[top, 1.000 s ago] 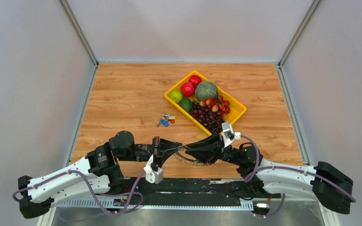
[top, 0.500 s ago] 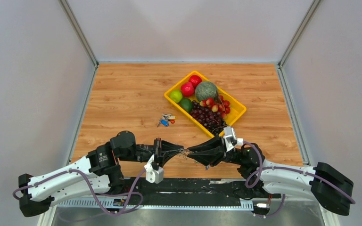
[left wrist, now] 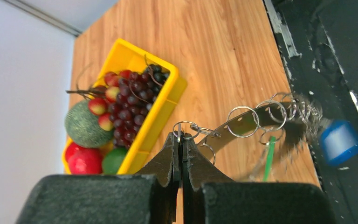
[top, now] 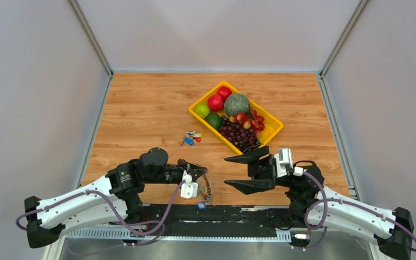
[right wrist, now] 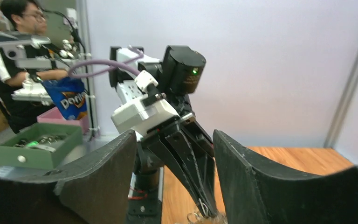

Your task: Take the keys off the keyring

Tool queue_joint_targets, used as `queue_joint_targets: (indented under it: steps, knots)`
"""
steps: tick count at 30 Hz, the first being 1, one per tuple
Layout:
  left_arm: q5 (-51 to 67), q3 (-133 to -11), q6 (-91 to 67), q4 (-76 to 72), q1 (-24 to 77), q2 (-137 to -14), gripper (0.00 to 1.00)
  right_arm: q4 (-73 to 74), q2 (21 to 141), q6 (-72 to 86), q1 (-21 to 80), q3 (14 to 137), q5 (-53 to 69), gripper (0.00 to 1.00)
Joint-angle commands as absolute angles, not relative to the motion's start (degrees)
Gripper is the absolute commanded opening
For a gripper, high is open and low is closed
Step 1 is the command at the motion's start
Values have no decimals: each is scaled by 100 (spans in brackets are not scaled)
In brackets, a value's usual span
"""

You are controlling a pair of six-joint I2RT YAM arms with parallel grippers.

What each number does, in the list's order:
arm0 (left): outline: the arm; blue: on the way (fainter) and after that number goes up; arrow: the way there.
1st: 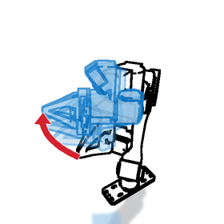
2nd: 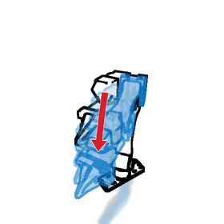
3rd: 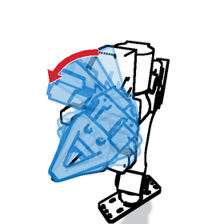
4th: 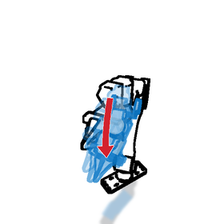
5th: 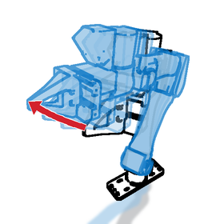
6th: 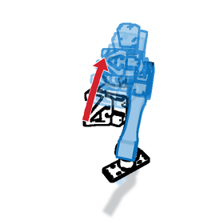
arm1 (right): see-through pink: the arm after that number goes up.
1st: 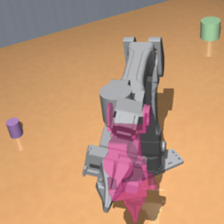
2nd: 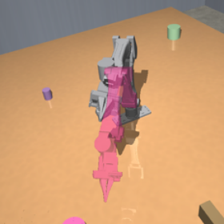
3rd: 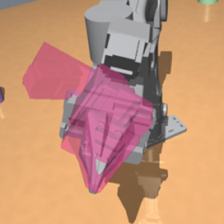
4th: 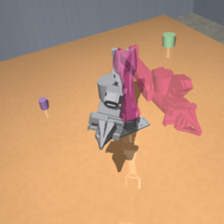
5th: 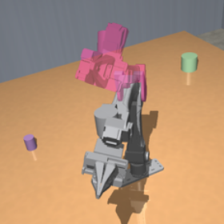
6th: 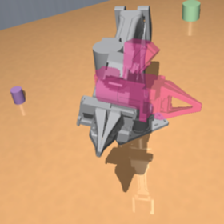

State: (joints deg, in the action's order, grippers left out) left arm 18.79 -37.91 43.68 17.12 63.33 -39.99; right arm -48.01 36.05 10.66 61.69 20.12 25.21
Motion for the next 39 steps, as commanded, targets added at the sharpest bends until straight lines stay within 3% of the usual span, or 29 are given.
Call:
queue_joint_targets:
  steps: [1,9,14,23,39]
  knots:
    - [1746,-4358,3953,1917,6319,-4163,0,-2850,3266,410,6193,2321,2135,64]
    - [1695,-4952,3456,2517,6319,-4628,0,-1995,2857,492,6190,2245,1718,61]
    - [756,-5452,1770,2717,6319,-5167,0,-1644,2885,1032,6197,2205,1008,58]
    - [593,-6266,383,3627,6320,-6028,0,-1303,2862,1333,6197,2218,811,49]
    - [1449,-6597,698,4200,6332,-5754,0,-1338,2940,-130,6189,2197,1098,47]
